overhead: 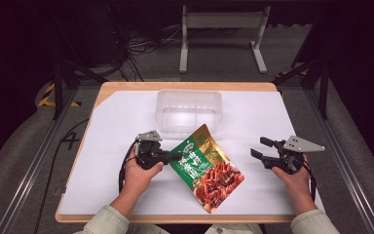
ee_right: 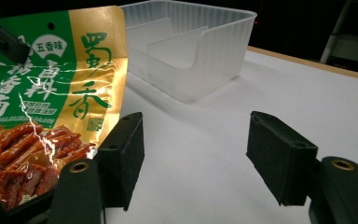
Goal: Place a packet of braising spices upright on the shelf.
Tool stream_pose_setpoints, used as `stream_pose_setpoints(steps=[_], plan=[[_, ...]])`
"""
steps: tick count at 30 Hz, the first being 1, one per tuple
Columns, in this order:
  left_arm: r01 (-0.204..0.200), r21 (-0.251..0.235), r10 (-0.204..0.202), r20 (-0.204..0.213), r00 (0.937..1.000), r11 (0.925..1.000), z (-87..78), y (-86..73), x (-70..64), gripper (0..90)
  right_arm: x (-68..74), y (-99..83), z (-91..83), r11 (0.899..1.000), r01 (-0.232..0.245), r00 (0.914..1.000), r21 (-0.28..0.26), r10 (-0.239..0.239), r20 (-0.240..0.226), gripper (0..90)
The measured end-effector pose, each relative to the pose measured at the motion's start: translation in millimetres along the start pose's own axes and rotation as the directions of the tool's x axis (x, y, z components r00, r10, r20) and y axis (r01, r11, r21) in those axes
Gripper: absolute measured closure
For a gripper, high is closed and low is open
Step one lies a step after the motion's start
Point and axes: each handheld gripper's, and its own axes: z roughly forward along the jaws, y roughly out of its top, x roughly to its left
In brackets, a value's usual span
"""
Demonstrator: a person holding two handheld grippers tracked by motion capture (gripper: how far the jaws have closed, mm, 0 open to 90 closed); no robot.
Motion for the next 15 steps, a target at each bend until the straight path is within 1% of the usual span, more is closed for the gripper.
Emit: stream_pose_setpoints(steps=[2, 3, 4, 5, 7, 8, 9, 10, 11, 12, 13, 15], plan=[[-0.004, -0.013, 0.004, 0.017, 0.9998, 0.9999, -3.1, 3.6, -5.5, 90.0, -0.7, 0.0, -1.4, 1.000, -0.003, 0.9999, -0.009, 0.004, 0.011, 37.1], [-0.006, -0.018, 0.006, 0.023, 0.9997, 0.9998, -4.8, 5.3, -8.4, 90.0, -1.3, 0.2, -2.1, 1.000, -0.021, 0.9998, -0.007, 0.021, 0.002, 38.5], [-0.017, -0.023, 0.017, 0.031, 0.9994, 0.9996, -6.4, 7.1, -11.1, 90.0, -2.2, 0.2, -1.9, 0.999, -0.037, 0.9993, 0.004, 0.037, -0.010, 38.4], [-0.023, -0.027, 0.024, 0.039, 0.9990, 0.9994, -8.0, 8.9, -14.8, 90.0, -2.4, -0.2, -1.8, 0.999, -0.036, 0.9993, 0.008, 0.036, -0.007, 38.6], [-0.049, -0.035, 0.050, 0.049, 0.9975, 0.9982, -11.7, 13.1, -22.9, 90.0, -2.8, -0.9, -1.2, 0.999, -0.045, 0.9988, 0.020, 0.045, -0.017, 38.0], [-0.049, -0.035, 0.050, 0.049, 0.9975, 0.9982, -11.7, 13.1, -22.9, 90.0, -2.5, -1.1, -0.3, 0.999, -0.044, 0.9990, 0.032, 0.044, -0.006, 36.4], [-0.064, -0.044, 0.066, 0.059, 0.9961, 0.9970, -14.5, 16.9, -30.1, 90.0, -2.5, -1.4, 0.5, 0.998, -0.044, 0.9990, 0.040, 0.045, 0.000, 35.7], [-0.064, -0.044, 0.066, 0.059, 0.9961, 0.9970, -14.5, 16.9, -30.1, 90.0, -2.5, -1.4, 0.5, 0.998, -0.044, 0.9990, 0.040, 0.045, 0.000, 35.7], [-0.066, -0.048, 0.069, 0.063, 0.9956, 0.9966, -15.5, 18.5, -33.6, 90.0, -2.7, -1.9, 1.2, 0.998, -0.048, 0.9988, 0.044, 0.049, -0.002, 35.0], [-0.076, -0.053, 0.080, 0.066, 0.9947, 0.9957, -16.6, 20.3, -36.6, 90.0, -2.6, -2.6, 1.9, 0.997, -0.051, 0.9987, 0.052, 0.051, 0.007, 34.9], [-0.091, -0.060, 0.095, 0.071, 0.9929, 0.9940, -19.3, 23.8, -43.6, 90.0, -2.8, -3.6, 3.1, 0.996, -0.053, 0.9985, 0.065, 0.052, 0.018, 34.9], [-0.110, -0.068, 0.115, 0.077, 0.9904, 0.9916, -22.8, 27.8, -50.2, 90.0, -3.3, -4.2, 3.2, 0.996, -0.053, 0.9983, 0.070, 0.052, 0.025, 34.9]])
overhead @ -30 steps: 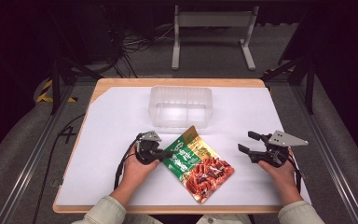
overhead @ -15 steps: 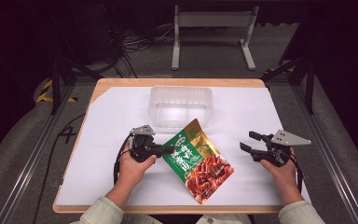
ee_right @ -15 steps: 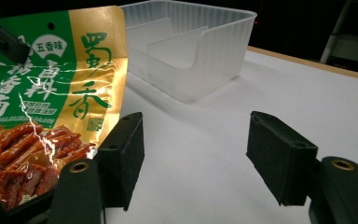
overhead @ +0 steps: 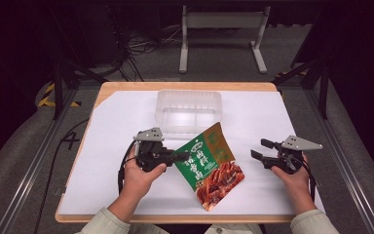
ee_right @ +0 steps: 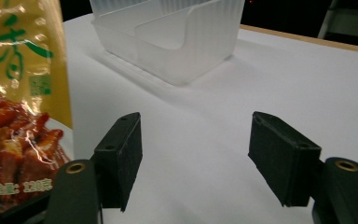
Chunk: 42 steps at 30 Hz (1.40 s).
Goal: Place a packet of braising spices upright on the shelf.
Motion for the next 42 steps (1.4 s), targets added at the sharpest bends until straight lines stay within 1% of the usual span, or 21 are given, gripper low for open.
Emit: stream_pose_setpoints(steps=[1, 2, 5, 8, 11, 12, 14, 15, 17, 18, 20, 23, 24, 26, 28, 29, 31, 36, 38, 41, 42], plan=[[-0.012, -0.003, 0.012, 0.000, 0.9999, 0.9999, -1.6, 2.7, -3.1, 90.0, -0.1, -0.1, -0.1, 1.000, -0.001, 1.0000, 0.001, 0.001, 0.002, 35.0], [-0.012, -0.003, 0.012, 0.000, 0.9999, 0.9999, -1.6, 2.7, -3.1, 90.0, -0.1, -0.1, -0.1, 1.000, -0.001, 1.0000, 0.001, 0.001, 0.002, 35.0], [-0.057, -0.013, 0.057, -0.003, 0.9984, 0.9983, -7.2, 11.3, -14.1, 90.0, -1.0, -0.8, -0.3, 1.000, -0.010, 0.9999, 0.003, 0.010, 0.008, 35.3], [-0.090, -0.014, 0.090, -0.010, 0.9959, 0.9958, -12.2, 18.6, -21.9, 90.0, -2.3, -2.5, 0.4, 1.000, -0.012, 0.9999, 0.010, 0.012, 0.010, 35.3], [-0.110, -0.023, 0.110, -0.019, 0.9938, 0.9936, -19.3, 27.7, -28.2, 90.0, -3.8, -5.1, 2.2, 1.000, -0.021, 0.9997, 0.022, 0.021, 0.012, 35.4], [-0.110, -0.023, 0.110, -0.019, 0.9938, 0.9936, -19.3, 27.7, -28.2, 90.0, -3.8, -5.1, 2.2, 1.000, -0.021, 0.9997, 0.022, 0.021, 0.012, 35.4], [-0.113, -0.037, 0.112, -0.031, 0.9933, 0.9930, -26.0, 36.1, -28.6, 90.0, -3.9, -5.7, 3.2, 0.999, -0.018, 0.9998, 0.026, 0.018, 0.011, 35.5], [-0.113, -0.037, 0.112, -0.031, 0.9933, 0.9930, -26.0, 36.1, -28.6, 90.0, -3.9, -5.7, 3.2, 0.999, -0.018, 0.9998, 0.026, 0.018, 0.011, 35.5], [-0.117, -0.051, 0.115, -0.039, 0.9926, 0.9918, -30.8, 42.6, -28.3, 90.0, -4.1, -6.2, 3.9, 0.999, -0.022, 0.9997, 0.027, 0.022, 0.011, 35.4], [-0.132, -0.050, 0.129, -0.057, 0.9900, 0.9901, -34.7, 47.9, -28.2, 90.0, -4.1, -6.2, 3.9, 0.999, -0.022, 0.9997, 0.027, 0.022, 0.011, 35.4], [-0.141, -0.050, 0.137, -0.073, 0.9879, 0.9888, -38.7, 53.4, -27.6, 90.0, -4.3, -6.7, 4.1, 0.999, -0.023, 0.9997, 0.031, 0.022, 0.013, 35.4], [-0.145, -0.058, 0.139, -0.102, 0.9851, 0.9877, -47.1, 64.7, -24.0, 90.0, -4.9, -7.1, 4.4, 0.999, -0.025, 0.9996, 0.033, 0.025, 0.012, 35.4], [-0.146, -0.068, 0.137, -0.118, 0.9835, 0.9870, -52.7, 72.3, -20.4, 90.0, -4.8, -7.5, 5.0, 0.999, -0.026, 0.9996, 0.035, 0.026, 0.011, 35.3], [-0.146, -0.073, 0.136, -0.125, 0.9827, 0.9866, -55.5, 76.3, -18.2, 90.0, -4.7, -7.6, 5.2, 0.999, -0.027, 0.9996, 0.037, 0.026, 0.011, 35.3], [-0.132, -0.084, 0.121, -0.124, 0.9848, 0.9876, -60.2, 83.6, -14.3, 90.0, -4.8, -7.9, 5.8, 0.999, -0.023, 0.9997, 0.037, 0.022, 0.009, 35.1], [-0.135, -0.089, 0.123, -0.130, 0.9839, 0.9868, -62.1, 87.4, -12.5, 90.0, -4.6, -8.1, 5.8, 0.999, -0.024, 0.9997, 0.039, 0.023, 0.009, 35.0], [-0.122, -0.104, 0.108, -0.128, 0.9858, 0.9871, -66.1, 96.9, -10.4, 90.0, -4.6, -8.5, 5.7, 0.999, -0.021, 0.9998, 0.038, 0.021, 0.004, 35.0], [-0.120, -0.111, 0.105, -0.134, 0.9854, 0.9866, -68.0, 107.3, -9.1, 90.0, -4.7, -9.3, 4.8, 0.999, -0.027, 0.9996, 0.044, 0.027, 0.006, 35.0], [-0.124, -0.111, 0.108, -0.143, 0.9839, 0.9860, -68.3, 112.0, -5.9, 90.0, -4.9, -9.7, 4.4, 0.999, -0.026, 0.9997, 0.044, 0.026, 0.006, 35.0], [-0.108, -0.127, 0.089, -0.152, 0.9845, 0.9860, -68.9, 119.2, 0.5, 90.0, -4.7, -10.1, 3.5, 0.999, -0.028, 0.9996, 0.044, 0.028, 0.005, 35.0], [-0.111, -0.131, 0.091, -0.156, 0.9836, 0.9851, -69.2, 120.8, 2.0, 90.0, -4.8, -10.2, 3.3, 0.999, -0.027, 0.9996, 0.044, 0.027, 0.005, 35.0]])
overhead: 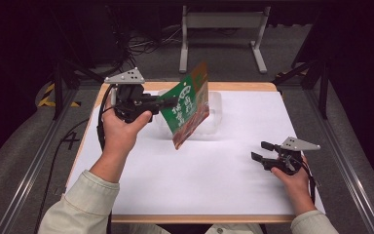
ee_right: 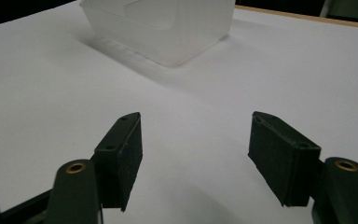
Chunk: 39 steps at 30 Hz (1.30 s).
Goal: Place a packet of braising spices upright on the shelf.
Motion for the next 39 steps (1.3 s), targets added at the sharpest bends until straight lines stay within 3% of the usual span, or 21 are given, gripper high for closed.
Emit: stream_pose_setpoints(steps=[16, 35, 39], plan=[[0.030, -0.040, -0.034, -0.081, 0.9962, 0.9987, 3.5, 19.3, 20.0, 90.0, -0.9, -2.3, -3.0, 1.000, 0.000, 1.0000, -0.001, 0.000, 0.004, 34.9], [0.072, -0.052, -0.081, -0.191, 0.9782, 0.9960, 16.2, 31.9, 52.2, 90.0, -1.9, -5.4, -9.6, 1.000, -0.015, 0.9998, -0.006, 0.015, 0.017, 34.3], [0.064, -0.053, -0.073, -0.209, 0.9751, 0.9966, 18.4, 33.2, 57.7, 90.0, -2.4, -5.6, -9.7, 1.000, -0.013, 0.9998, -0.009, 0.013, 0.015, 34.3]])
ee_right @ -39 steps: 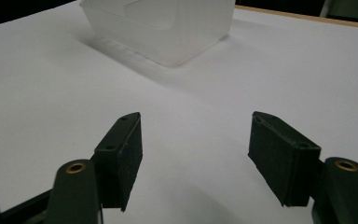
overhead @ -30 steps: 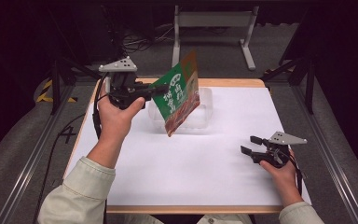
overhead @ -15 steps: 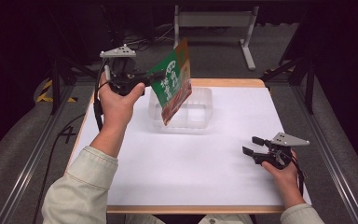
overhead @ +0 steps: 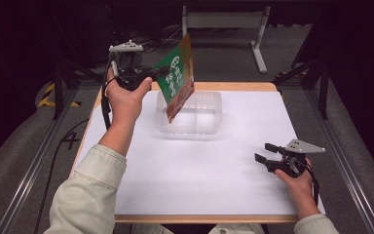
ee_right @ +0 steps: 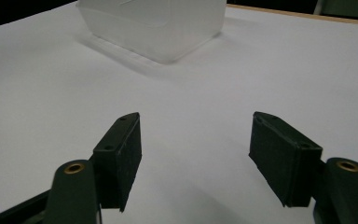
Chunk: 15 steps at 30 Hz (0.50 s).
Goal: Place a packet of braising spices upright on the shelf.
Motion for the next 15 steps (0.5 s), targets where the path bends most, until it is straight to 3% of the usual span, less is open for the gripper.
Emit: stream_pose_setpoints(steps=[8, 15], plan=[[0.020, 0.003, -0.020, -0.022, 0.9996, 0.9998, 9.9, -2.4, 9.3, 90.0, -0.4, -0.1, -0.4, 1.000, -0.002, 1.0000, -0.002, 0.002, -0.004, 34.3], [0.004, 0.018, -0.004, -0.014, 0.9999, 0.9998, 22.1, -9.7, 15.1, 90.0, -0.5, -0.5, 0.0, 1.000, -0.005, 0.9999, 0.000, 0.005, -0.010, 34.3]])
